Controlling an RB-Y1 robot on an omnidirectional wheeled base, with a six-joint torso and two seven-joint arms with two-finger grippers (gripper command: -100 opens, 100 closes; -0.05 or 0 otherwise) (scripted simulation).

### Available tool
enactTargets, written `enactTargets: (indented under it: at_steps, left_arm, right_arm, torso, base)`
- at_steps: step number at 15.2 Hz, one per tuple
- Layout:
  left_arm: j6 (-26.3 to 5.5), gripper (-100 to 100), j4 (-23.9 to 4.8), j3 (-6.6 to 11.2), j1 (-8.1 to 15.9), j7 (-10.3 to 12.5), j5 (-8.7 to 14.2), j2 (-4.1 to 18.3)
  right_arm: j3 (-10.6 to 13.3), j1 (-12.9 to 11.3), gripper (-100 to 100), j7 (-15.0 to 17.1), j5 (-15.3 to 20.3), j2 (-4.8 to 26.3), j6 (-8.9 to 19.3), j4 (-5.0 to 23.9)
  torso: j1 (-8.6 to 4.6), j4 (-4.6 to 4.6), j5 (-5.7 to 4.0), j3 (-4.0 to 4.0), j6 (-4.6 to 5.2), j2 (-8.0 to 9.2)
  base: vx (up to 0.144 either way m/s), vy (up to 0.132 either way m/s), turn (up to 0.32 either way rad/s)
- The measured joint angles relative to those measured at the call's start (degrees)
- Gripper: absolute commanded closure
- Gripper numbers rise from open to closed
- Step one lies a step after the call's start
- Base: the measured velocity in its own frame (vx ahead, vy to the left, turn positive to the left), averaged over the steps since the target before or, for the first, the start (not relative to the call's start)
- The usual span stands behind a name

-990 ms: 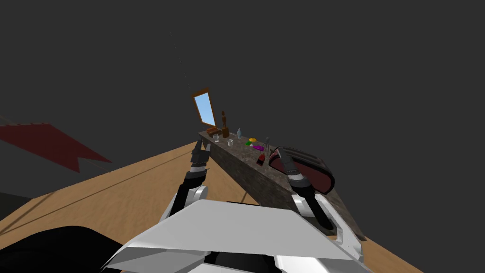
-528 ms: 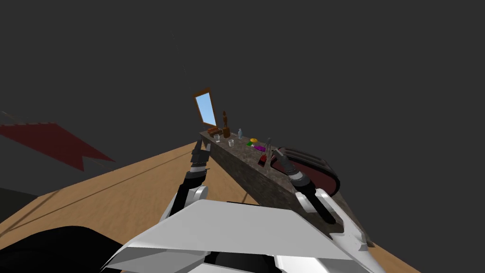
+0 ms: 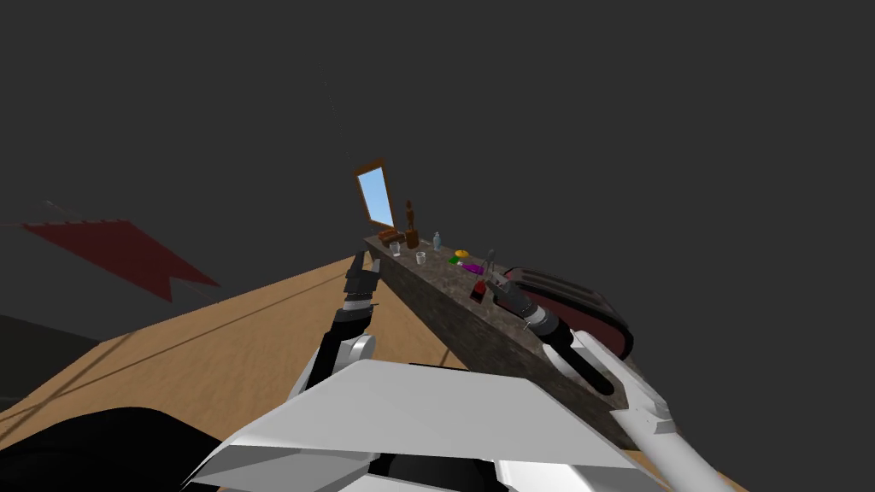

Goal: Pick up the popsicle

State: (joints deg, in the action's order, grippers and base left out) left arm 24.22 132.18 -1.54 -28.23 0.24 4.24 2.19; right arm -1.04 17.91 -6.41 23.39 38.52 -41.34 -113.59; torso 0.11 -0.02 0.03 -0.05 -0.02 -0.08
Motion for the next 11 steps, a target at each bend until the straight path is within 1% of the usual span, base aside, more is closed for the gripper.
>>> enactTargets:
  at_steps: [3, 6, 8, 11]
  left_arm:
    - [0.0, 0, 0.0, 0.0, 0.0, 0.0, 0.0, 0.0]
    - [0.0, 0, 0.0, 0.0, 0.0, 0.0, 0.0, 0.0]
    - [0.0, 0, 0.0, 0.0, 0.0, 0.0, 0.0, 0.0]
    - [0.0, 0, 0.0, 0.0, 0.0, 0.0, 0.0, 0.0]
  right_arm:
    - [0.58, -0.78, -100, -2.1, 2.94, 3.73, -1.9, 2.22]
    - [1.0, -1.76, -100, -3.5, 5.18, 7.42, -3.14, 4.22]
    - [1.2, -2.14, -100, -5.19, 7.18, 10.15, -4.8, 6.32]
    - [1.73, -3.02, -100, -7.05, 9.47, 13.75, -6.48, 9.16]
  torso:
    - [0.06, -0.01, 0.01, -0.01, 0.01, -0.02]
    - [0.02, -0.01, 0.0, -0.01, 0.0, -0.02]
    - [0.05, -0.01, 0.01, -0.03, 0.0, -0.05]
    - [0.04, 0.0, 0.01, -0.01, 0.0, -0.02]
  base:
    - [0.019, 0.041, 0.078]
    - [0.022, 0.036, 0.119]
    - [0.023, 0.036, 0.077]
    - [0.018, 0.042, 0.132]
